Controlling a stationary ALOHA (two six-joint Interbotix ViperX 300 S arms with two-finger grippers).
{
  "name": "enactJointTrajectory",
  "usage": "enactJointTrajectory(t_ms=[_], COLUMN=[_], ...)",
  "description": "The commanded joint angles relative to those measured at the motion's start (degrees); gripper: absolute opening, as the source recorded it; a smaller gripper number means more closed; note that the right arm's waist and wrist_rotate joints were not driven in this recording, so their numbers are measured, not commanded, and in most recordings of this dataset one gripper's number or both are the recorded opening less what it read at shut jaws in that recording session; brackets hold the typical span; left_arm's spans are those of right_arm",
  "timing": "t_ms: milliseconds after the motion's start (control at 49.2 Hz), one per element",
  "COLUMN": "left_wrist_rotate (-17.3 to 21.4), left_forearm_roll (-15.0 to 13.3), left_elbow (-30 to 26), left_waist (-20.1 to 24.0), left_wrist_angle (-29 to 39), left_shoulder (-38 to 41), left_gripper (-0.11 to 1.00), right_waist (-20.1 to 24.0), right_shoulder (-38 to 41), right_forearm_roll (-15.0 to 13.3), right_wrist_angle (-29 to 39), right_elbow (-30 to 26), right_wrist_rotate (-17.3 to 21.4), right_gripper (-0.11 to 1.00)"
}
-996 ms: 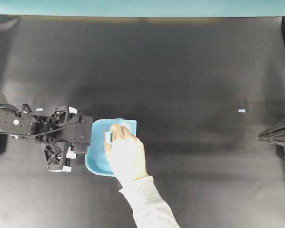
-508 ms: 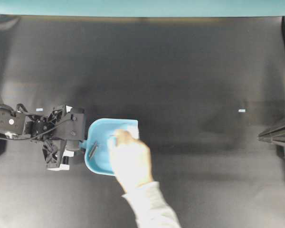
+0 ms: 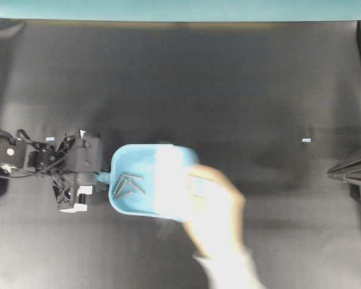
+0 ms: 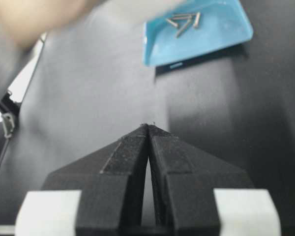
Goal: Hold the dustpan with the left arm, while a human hand uses a hand brush to gather screws into the dustpan.
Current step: 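Keep holding the dustpan with the left gripper as screws are swept in, then hold the dustpan with the screws still with the left gripper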
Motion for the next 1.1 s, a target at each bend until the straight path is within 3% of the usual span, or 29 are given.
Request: enactJointTrajectory(t_ms=[0, 102, 1077], left_wrist_rotate=[-0.1, -0.1, 1.9], left_forearm_roll=[0.2, 0.2, 0.2], left_elbow=[1.1, 1.8, -0.3], left_waist=[-0.1, -0.1, -1.0], left_wrist_angle=[-6.0, -8.4, -7.3], left_shoulder=[-1.5, -1.9, -3.9], left_gripper=[0.3, 0.3, 0.3], right_waist=[0.0, 0.0, 0.0], right_shoulder=[0.1, 0.2, 0.2], right_forearm_roll=[0.1, 0.1, 0.1], right_wrist_angle=[-0.2, -0.3, -0.2], right_elbow=[-0.3, -0.3, -0.3], right_wrist_rotate=[0.0, 0.0, -0.1], right_gripper=[0.0, 0.0, 0.0])
